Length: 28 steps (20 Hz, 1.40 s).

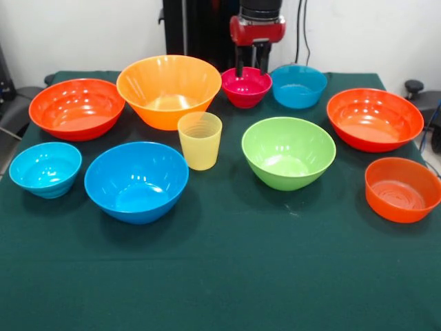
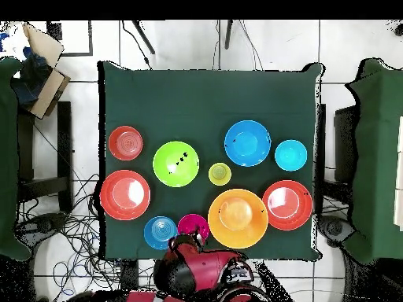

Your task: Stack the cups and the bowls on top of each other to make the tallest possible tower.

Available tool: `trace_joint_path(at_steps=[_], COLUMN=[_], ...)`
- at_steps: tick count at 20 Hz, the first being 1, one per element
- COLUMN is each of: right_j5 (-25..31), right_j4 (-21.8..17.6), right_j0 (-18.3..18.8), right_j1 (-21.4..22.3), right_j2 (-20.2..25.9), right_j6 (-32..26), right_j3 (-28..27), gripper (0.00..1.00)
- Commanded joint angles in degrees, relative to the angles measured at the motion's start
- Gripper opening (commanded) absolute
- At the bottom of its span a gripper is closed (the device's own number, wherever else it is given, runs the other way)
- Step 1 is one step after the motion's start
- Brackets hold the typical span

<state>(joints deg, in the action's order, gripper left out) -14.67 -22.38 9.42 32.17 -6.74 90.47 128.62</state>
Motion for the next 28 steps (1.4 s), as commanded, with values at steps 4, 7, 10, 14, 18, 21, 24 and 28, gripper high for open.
trace_joint_path(at_steps=[4,7,10,14,18,21,24,28], right_j5=[8.16,9.84,11.04,11.06,8.79,6.59,4.10,3.03], right_j4=[-4.69,-5.07,-5.16,-5.07,-4.84,-4.92,-4.86,-3.86], right_j0=[5.09,6.24,5.58,3.23,0.38,-1.06,-2.64,-5.25], right_j1=[3.76,4.47,5.26,3.62,0.57,-1.84,-4.55,-7.48], right_j2=[6.32,7.62,7.36,5.47,3.04,1.52,-0.35,-2.11], right_j6=[4.47,4.04,3.93,3.95,4.63,4.94,5.23,5.67], right_j3=[-0.05,-0.33,-0.38,-2.36,-4.62,-6.02,-7.84,-10.01], gripper=[1.00,1.00,1.00,1.00,1.00,1.00,1.00,1.00])
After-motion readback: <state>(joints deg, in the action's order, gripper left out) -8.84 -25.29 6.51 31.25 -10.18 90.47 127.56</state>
